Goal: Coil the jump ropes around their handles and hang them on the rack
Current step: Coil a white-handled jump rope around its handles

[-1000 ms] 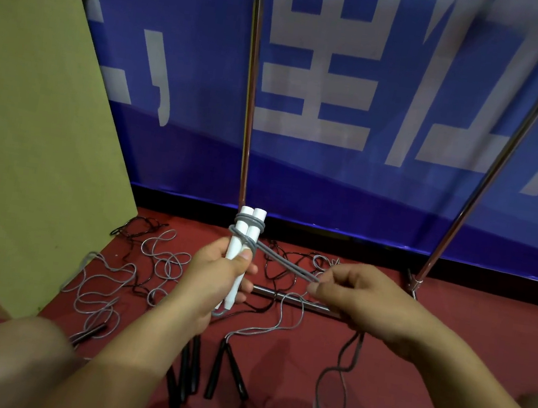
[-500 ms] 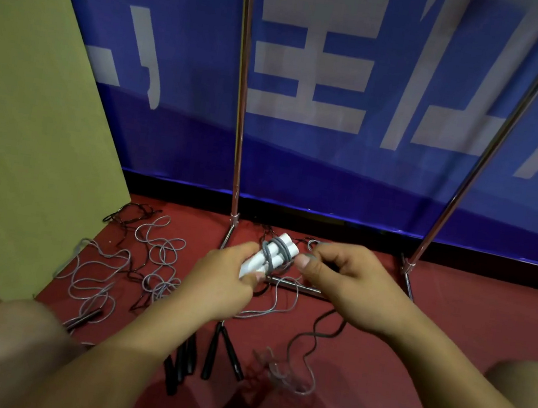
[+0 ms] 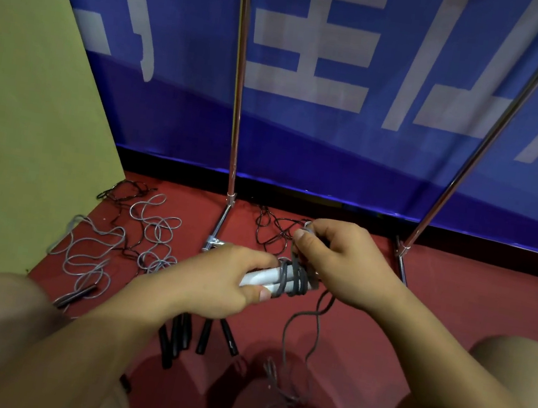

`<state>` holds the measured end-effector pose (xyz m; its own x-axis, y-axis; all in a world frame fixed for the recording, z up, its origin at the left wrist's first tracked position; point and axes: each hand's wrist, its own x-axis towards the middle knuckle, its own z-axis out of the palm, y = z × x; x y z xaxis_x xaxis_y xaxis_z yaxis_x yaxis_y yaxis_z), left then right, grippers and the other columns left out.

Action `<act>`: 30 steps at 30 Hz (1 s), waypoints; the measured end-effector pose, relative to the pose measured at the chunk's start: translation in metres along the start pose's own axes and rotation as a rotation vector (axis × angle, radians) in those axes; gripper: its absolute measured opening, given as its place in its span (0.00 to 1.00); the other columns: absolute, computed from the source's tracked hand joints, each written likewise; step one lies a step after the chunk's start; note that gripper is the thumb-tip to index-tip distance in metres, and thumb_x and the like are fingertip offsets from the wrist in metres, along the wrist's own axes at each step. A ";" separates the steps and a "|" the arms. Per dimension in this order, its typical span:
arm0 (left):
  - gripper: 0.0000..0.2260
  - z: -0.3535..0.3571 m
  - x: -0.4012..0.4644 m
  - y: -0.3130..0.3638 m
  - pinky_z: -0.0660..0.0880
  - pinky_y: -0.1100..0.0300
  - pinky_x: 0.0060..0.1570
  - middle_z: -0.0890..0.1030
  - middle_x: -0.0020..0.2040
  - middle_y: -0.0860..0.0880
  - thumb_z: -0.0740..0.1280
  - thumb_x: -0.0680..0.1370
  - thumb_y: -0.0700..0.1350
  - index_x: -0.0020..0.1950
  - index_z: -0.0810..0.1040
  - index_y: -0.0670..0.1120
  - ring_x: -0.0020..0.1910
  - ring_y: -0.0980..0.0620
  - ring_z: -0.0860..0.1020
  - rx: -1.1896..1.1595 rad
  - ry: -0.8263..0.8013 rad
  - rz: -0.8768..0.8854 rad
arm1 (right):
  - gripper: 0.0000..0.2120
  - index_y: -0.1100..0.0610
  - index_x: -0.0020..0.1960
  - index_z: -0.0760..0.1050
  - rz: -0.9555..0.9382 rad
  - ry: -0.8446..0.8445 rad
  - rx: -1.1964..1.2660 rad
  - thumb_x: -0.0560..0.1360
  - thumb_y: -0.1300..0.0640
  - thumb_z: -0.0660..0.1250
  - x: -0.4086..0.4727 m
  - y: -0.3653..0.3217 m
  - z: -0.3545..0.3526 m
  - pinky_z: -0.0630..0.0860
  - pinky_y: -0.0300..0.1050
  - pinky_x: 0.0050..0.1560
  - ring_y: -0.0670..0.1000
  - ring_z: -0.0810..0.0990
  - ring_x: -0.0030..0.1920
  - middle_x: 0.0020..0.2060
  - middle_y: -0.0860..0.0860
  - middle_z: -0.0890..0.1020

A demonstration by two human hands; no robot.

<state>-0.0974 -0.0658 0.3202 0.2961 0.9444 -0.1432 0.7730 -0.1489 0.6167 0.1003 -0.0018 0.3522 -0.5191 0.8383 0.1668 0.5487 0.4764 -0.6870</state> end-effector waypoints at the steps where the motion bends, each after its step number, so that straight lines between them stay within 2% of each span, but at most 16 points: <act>1: 0.12 0.000 -0.001 0.001 0.77 0.48 0.49 0.81 0.48 0.55 0.65 0.75 0.54 0.57 0.77 0.56 0.47 0.52 0.79 -0.002 -0.018 0.017 | 0.17 0.58 0.35 0.74 0.000 0.020 -0.044 0.79 0.50 0.64 0.000 0.001 0.000 0.73 0.51 0.36 0.52 0.74 0.30 0.28 0.53 0.76; 4: 0.05 0.002 -0.003 0.006 0.76 0.52 0.45 0.80 0.44 0.55 0.68 0.76 0.51 0.51 0.76 0.54 0.41 0.56 0.77 -0.031 -0.049 0.074 | 0.19 0.56 0.31 0.70 0.014 0.037 -0.120 0.77 0.49 0.66 0.001 0.003 -0.001 0.68 0.47 0.32 0.47 0.68 0.27 0.24 0.50 0.72; 6: 0.03 0.001 -0.004 0.011 0.74 0.54 0.39 0.80 0.40 0.54 0.69 0.78 0.47 0.48 0.75 0.54 0.34 0.59 0.75 -0.113 -0.072 0.085 | 0.19 0.59 0.31 0.72 0.040 0.025 -0.128 0.76 0.49 0.68 0.004 0.004 -0.002 0.67 0.47 0.31 0.46 0.66 0.26 0.24 0.54 0.71; 7: 0.03 0.001 -0.005 0.012 0.75 0.54 0.38 0.81 0.41 0.53 0.69 0.78 0.46 0.49 0.76 0.54 0.32 0.59 0.75 -0.179 -0.097 0.090 | 0.19 0.60 0.32 0.75 0.064 0.015 -0.104 0.76 0.48 0.69 0.005 0.005 -0.004 0.67 0.46 0.30 0.46 0.66 0.26 0.24 0.54 0.71; 10: 0.08 -0.005 -0.010 0.015 0.75 0.59 0.34 0.85 0.45 0.48 0.68 0.80 0.43 0.58 0.77 0.51 0.31 0.52 0.78 -0.385 -0.183 0.130 | 0.15 0.60 0.35 0.80 0.137 -0.057 0.119 0.73 0.49 0.74 0.005 0.002 -0.012 0.66 0.40 0.29 0.44 0.66 0.27 0.25 0.49 0.72; 13: 0.07 -0.012 -0.015 0.017 0.72 0.62 0.31 0.83 0.45 0.43 0.66 0.81 0.40 0.58 0.76 0.46 0.30 0.49 0.77 -0.626 -0.239 0.235 | 0.13 0.62 0.40 0.80 0.180 -0.152 0.420 0.70 0.52 0.75 0.005 -0.002 -0.018 0.71 0.38 0.34 0.47 0.73 0.33 0.32 0.53 0.79; 16: 0.11 -0.020 -0.017 0.016 0.71 0.62 0.29 0.82 0.45 0.43 0.65 0.80 0.40 0.61 0.73 0.40 0.29 0.51 0.78 -0.826 -0.189 0.297 | 0.05 0.66 0.45 0.78 0.217 -0.137 0.558 0.75 0.63 0.71 0.007 -0.006 -0.012 0.72 0.38 0.31 0.50 0.74 0.33 0.34 0.56 0.80; 18: 0.17 -0.022 -0.017 0.015 0.70 0.61 0.28 0.82 0.45 0.43 0.68 0.79 0.42 0.65 0.71 0.37 0.29 0.51 0.78 -0.908 -0.139 0.303 | 0.05 0.70 0.50 0.74 0.252 -0.113 0.581 0.75 0.70 0.67 0.008 -0.006 -0.005 0.66 0.37 0.25 0.48 0.69 0.28 0.30 0.54 0.77; 19: 0.19 -0.022 -0.017 0.015 0.70 0.62 0.27 0.82 0.44 0.44 0.68 0.78 0.44 0.65 0.70 0.37 0.29 0.52 0.78 -0.959 -0.110 0.294 | 0.07 0.70 0.52 0.73 0.264 -0.120 0.602 0.75 0.69 0.67 0.009 -0.005 -0.002 0.63 0.38 0.24 0.48 0.67 0.27 0.30 0.54 0.76; 21: 0.20 -0.022 -0.016 0.016 0.71 0.63 0.26 0.82 0.43 0.43 0.66 0.77 0.44 0.66 0.69 0.35 0.28 0.52 0.78 -1.082 -0.043 0.262 | 0.12 0.67 0.49 0.74 0.272 -0.130 0.663 0.75 0.58 0.71 0.010 -0.005 -0.001 0.64 0.39 0.25 0.48 0.68 0.27 0.32 0.55 0.78; 24: 0.13 -0.024 -0.014 0.016 0.72 0.63 0.25 0.81 0.41 0.42 0.64 0.78 0.42 0.62 0.73 0.41 0.26 0.52 0.76 -1.216 0.055 0.210 | 0.15 0.58 0.41 0.75 0.309 -0.153 0.712 0.72 0.45 0.68 0.011 -0.008 -0.003 0.68 0.41 0.29 0.51 0.71 0.30 0.32 0.55 0.80; 27: 0.09 -0.027 -0.013 0.016 0.71 0.62 0.25 0.81 0.40 0.43 0.65 0.77 0.43 0.56 0.74 0.42 0.25 0.51 0.74 -1.281 0.154 0.162 | 0.20 0.58 0.41 0.77 0.368 -0.192 0.735 0.78 0.43 0.60 0.010 -0.011 -0.001 0.69 0.40 0.29 0.51 0.71 0.27 0.29 0.55 0.78; 30: 0.09 -0.032 -0.008 0.014 0.71 0.61 0.25 0.80 0.41 0.42 0.67 0.78 0.43 0.55 0.74 0.41 0.25 0.51 0.73 -1.296 0.322 0.072 | 0.21 0.59 0.44 0.78 0.409 -0.203 0.749 0.81 0.44 0.58 0.009 -0.010 0.000 0.67 0.41 0.30 0.49 0.67 0.26 0.25 0.52 0.70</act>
<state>-0.1066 -0.0656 0.3551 0.0304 0.9995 -0.0023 -0.3789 0.0136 0.9253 0.0900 0.0010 0.3599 -0.5216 0.8079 -0.2743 0.1796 -0.2104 -0.9610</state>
